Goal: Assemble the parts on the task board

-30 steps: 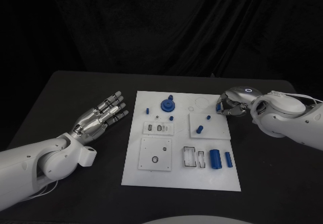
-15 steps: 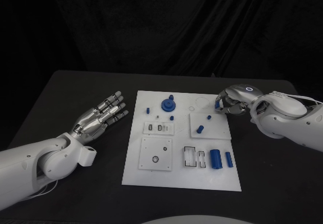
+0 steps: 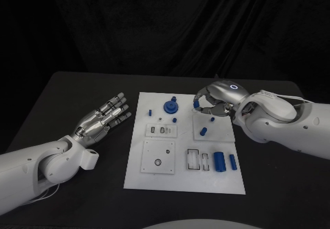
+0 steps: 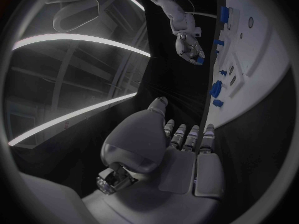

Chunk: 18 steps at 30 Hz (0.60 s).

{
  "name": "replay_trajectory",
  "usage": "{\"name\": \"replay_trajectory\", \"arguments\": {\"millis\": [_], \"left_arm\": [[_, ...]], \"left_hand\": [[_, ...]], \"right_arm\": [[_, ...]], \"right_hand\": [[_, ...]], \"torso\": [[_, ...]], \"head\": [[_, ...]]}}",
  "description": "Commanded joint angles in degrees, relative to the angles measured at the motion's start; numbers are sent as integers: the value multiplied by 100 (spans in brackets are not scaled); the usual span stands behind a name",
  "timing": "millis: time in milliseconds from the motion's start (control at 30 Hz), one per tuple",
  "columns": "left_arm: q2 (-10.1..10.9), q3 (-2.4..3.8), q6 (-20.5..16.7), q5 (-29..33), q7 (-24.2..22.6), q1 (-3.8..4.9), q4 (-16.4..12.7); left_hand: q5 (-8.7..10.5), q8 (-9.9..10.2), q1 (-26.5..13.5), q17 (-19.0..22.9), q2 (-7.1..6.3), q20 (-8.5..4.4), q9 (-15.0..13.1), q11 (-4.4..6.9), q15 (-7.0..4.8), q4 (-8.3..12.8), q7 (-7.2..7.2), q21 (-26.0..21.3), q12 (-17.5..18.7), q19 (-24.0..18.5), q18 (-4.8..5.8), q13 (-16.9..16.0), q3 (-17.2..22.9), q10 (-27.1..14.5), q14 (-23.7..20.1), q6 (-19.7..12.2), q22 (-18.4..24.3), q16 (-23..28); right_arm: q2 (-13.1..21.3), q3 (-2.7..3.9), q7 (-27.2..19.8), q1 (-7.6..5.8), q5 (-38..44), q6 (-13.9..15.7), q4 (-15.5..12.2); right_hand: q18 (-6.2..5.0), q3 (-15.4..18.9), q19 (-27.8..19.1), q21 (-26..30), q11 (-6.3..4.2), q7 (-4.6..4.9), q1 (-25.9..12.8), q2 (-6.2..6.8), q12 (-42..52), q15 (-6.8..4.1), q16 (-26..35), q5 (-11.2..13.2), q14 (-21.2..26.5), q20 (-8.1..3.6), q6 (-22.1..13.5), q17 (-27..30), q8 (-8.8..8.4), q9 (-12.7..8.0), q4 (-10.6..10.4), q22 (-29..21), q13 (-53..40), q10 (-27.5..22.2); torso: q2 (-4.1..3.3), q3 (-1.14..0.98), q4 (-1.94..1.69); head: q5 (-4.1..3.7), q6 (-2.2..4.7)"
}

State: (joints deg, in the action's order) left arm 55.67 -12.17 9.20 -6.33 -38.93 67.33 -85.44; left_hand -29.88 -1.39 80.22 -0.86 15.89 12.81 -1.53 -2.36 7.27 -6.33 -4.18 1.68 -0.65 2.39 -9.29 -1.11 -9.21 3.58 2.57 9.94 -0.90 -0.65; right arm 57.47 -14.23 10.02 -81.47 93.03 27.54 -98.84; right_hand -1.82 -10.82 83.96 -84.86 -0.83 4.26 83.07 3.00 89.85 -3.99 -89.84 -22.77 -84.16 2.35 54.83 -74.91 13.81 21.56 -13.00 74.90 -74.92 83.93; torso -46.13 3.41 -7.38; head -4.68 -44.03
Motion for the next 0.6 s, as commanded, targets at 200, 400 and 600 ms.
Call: {"name": "replay_trajectory", "arguments": {"millis": [200,400,600], "left_arm": [[-5,5,53,8,-516,-9,-33],[-2,5,57,8,-497,-9,-38],[-17,5,68,8,-488,-9,-27]], "left_hand": [[-17,-9,-34,-5,32,45,5,-59,40,14,36,32,-27,-12,-56,-6,68,6,14,-27,-7,-28],[-17,-9,-34,-5,32,45,5,-59,40,14,36,32,-27,-12,-56,-6,68,6,14,-27,-7,-28],[-17,-9,-34,-5,32,45,5,-59,40,14,36,32,-27,-12,-56,-6,68,6,14,-27,-7,-28]], "right_arm": [[-602,3,333,302,277,-18,51],[-935,4,466,474,388,-207,190],[-1130,6,520,590,419,-337,283]], "right_hand": [[29,16,300,38,28,23,28,20,15,-10,-16,-76,-584,-14,-1,-1509,35,335,68,1274,-1508,607],[23,10,292,60,45,37,26,38,15,1,-16,-131,-584,-5,-30,-1509,18,364,101,1267,-1508,607],[19,-9,286,77,74,54,32,55,15,23,-16,-210,-584,11,-39,-1509,8,401,149,1262,-1508,607]], "torso": [[-2,6,-37],[-2,18,-30],[-4,2,-8]], "head": [[44,-9],[50,-45],[70,-87]]}}
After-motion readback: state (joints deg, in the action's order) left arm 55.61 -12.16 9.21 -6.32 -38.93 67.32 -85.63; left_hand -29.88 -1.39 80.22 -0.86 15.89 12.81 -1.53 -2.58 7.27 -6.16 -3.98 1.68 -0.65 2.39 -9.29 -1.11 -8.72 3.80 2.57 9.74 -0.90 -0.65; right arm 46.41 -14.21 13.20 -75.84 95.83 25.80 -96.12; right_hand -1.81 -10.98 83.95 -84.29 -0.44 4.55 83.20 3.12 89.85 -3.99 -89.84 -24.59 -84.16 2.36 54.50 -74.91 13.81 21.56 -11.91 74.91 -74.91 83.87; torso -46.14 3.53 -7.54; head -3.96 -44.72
